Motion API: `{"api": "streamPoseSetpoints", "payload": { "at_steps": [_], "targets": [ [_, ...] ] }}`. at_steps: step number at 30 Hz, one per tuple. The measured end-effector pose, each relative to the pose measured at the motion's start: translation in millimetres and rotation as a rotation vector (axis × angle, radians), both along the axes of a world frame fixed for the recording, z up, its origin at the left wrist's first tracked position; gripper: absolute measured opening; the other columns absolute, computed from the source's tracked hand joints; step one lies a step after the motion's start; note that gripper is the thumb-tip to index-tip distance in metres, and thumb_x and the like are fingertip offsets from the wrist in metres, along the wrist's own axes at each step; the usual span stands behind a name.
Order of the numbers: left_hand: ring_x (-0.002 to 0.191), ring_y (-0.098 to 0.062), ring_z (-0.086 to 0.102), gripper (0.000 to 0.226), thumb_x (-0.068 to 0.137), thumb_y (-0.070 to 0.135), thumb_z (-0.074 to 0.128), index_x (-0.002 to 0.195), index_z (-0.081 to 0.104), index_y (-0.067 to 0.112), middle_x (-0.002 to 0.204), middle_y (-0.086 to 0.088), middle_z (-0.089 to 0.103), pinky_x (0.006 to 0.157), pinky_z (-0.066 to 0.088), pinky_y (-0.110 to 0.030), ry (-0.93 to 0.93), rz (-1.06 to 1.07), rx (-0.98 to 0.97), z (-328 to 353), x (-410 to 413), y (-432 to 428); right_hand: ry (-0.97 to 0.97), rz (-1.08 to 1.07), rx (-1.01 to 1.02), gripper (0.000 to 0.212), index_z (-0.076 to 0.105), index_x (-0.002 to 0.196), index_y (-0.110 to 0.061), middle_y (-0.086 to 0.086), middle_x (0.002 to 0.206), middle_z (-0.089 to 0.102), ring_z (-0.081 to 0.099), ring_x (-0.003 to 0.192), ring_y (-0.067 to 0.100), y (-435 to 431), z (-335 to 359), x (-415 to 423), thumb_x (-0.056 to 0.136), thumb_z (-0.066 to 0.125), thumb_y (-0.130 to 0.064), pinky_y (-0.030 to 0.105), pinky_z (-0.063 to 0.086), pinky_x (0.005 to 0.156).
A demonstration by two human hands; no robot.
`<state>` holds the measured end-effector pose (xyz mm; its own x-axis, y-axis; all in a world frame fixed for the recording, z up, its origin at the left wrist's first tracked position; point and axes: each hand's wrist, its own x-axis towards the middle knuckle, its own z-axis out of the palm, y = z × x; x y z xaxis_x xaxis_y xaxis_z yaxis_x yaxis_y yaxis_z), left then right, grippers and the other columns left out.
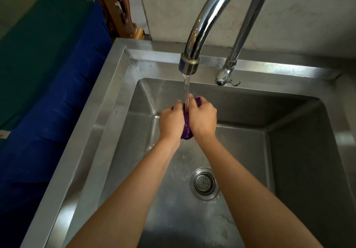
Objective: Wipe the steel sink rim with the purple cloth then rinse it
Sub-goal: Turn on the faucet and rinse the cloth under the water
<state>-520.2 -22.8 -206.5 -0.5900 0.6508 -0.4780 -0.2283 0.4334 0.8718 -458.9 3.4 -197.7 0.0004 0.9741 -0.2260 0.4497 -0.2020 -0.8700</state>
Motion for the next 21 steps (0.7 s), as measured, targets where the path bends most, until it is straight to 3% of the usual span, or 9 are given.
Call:
{"api": "streamPoseSetpoints", "payload": {
  "at_steps": [2,4,7,9,11,13,15,18,21],
  "targets": [
    [0.069,-0.026,0.061,0.037,0.090,0.032,0.048,0.057,0.059,0.019,0.066,-0.006,0.061,0.068,0.052,-0.043,-0.008,-0.018,0.027,-1,-1,-4,0.132,0.009,-0.101,0.046,0.048,0.058,-0.018,0.001,0.062,0.056,0.059,0.071,0.025,-2,-11,3,0.091,0.045,-0.051,0.040,0.050,0.076],
    [0.065,-0.022,0.059,0.035,0.092,0.034,0.047,0.062,0.055,0.020,0.064,-0.003,0.058,0.058,0.048,-0.036,-0.001,-0.022,0.044,1,-1,-9,0.174,0.032,-0.235,0.055,0.053,0.065,-0.017,0.005,0.069,0.061,0.063,0.073,0.027,-5,-13,11,0.090,0.033,-0.062,0.045,0.055,0.076],
    [0.065,-0.019,0.056,0.033,0.094,0.037,0.046,0.066,0.052,0.020,0.066,-0.001,0.055,0.058,0.043,-0.028,0.050,-0.023,0.069,-10,-5,-15,0.194,0.151,-0.460,0.070,0.060,0.090,-0.012,0.015,0.080,0.067,0.069,0.069,0.027,-5,-7,30,0.091,0.012,-0.063,0.032,0.057,0.049],
    [0.074,-0.018,0.060,0.025,0.095,0.034,0.044,0.077,0.056,0.022,0.076,-0.001,0.061,0.063,0.046,-0.028,0.033,-0.042,0.065,-12,-7,-16,0.239,0.204,-0.500,0.056,0.059,0.099,-0.009,0.018,0.089,0.068,0.070,0.071,0.027,-3,0,38,0.097,0.022,-0.051,0.030,0.057,0.046],
    [0.072,-0.016,0.062,0.025,0.094,0.026,0.042,0.079,0.062,0.020,0.074,0.000,0.066,0.066,0.048,-0.028,-0.124,-0.048,0.100,-9,-9,-16,0.276,0.225,-0.389,0.031,0.057,0.099,-0.004,0.020,0.095,0.064,0.067,0.075,0.026,-1,6,40,0.099,0.039,-0.029,0.034,0.061,0.057],
    [0.070,-0.016,0.064,0.031,0.094,0.019,0.037,0.079,0.064,0.015,0.067,0.000,0.071,0.068,0.051,-0.033,-0.337,-0.098,0.121,-4,-17,-17,0.249,0.244,-0.201,0.017,0.057,0.092,0.001,0.018,0.088,0.062,0.063,0.077,0.024,0,10,42,0.095,0.048,-0.013,0.040,0.058,0.073],
    [0.086,-0.026,0.065,0.033,0.092,0.019,0.033,0.093,0.064,0.008,0.082,-0.008,0.073,0.071,0.056,-0.042,-0.501,-0.221,0.064,-2,-31,-21,0.326,0.245,-0.100,0.008,0.058,0.095,0.000,0.014,0.084,0.062,0.060,0.078,0.023,1,18,44,0.090,0.052,-0.001,0.042,0.055,0.079],
    [0.113,-0.042,0.055,0.047,0.086,0.033,0.044,0.123,0.054,0.006,0.118,-0.019,0.058,0.081,0.054,-0.053,-0.628,-0.349,-0.026,-5,-53,-28,0.454,0.244,-0.030,0.040,0.052,0.113,-0.010,0.002,0.098,0.059,0.059,0.087,0.014,3,26,44,0.080,0.053,0.013,0.039,0.053,0.084],
    [0.112,-0.039,0.059,0.061,0.084,0.063,0.043,0.121,0.057,0.016,0.118,-0.015,0.063,0.094,0.045,-0.057,-0.597,-0.393,-0.095,-3,-58,-24,0.285,0.316,0.088,0.059,0.042,0.127,-0.008,0.005,0.119,0.048,0.053,0.102,0.014,-2,21,39,0.074,0.058,0.012,0.029,0.047,0.093]
  ]
}}
